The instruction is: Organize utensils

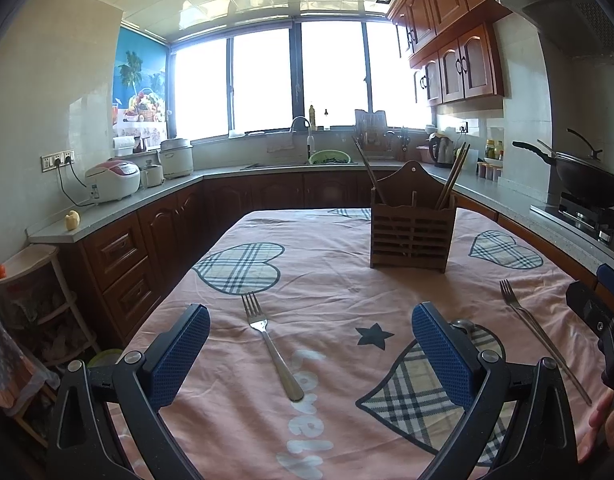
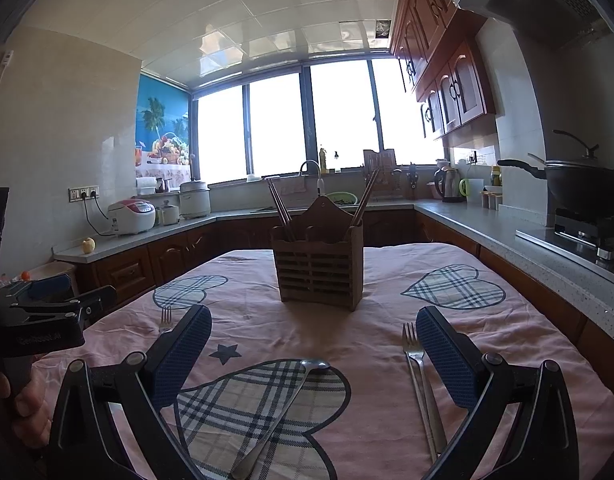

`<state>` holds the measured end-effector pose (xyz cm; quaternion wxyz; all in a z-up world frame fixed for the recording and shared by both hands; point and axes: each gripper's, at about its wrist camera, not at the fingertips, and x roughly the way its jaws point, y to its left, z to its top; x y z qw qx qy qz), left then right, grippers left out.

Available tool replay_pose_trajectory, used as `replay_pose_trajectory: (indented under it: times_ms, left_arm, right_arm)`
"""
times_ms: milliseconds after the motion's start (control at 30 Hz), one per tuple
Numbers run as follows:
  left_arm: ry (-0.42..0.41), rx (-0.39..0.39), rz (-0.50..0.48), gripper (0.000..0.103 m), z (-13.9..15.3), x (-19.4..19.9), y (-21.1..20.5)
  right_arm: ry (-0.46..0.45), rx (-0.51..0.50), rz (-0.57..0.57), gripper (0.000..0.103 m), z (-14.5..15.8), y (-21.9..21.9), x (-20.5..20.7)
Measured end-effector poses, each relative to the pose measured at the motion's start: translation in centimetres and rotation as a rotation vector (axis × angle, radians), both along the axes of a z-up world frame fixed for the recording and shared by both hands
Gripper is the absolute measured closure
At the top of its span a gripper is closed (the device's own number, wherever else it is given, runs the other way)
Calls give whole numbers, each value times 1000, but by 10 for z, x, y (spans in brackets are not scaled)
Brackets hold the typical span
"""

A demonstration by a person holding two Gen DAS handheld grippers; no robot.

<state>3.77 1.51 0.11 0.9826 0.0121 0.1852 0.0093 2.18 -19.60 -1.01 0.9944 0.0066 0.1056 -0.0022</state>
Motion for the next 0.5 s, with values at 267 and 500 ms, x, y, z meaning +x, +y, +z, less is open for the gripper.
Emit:
replay_pose_trajectory:
  times_ms: [267,500]
  left_arm:
    - [2,4,-4,1,0,0,-1]
    - [1,6,-12,1,0,-1,-3]
  right_arm:
    - [5,2,5,0,0,1,1]
    - [1,0,6,0,1,3,1]
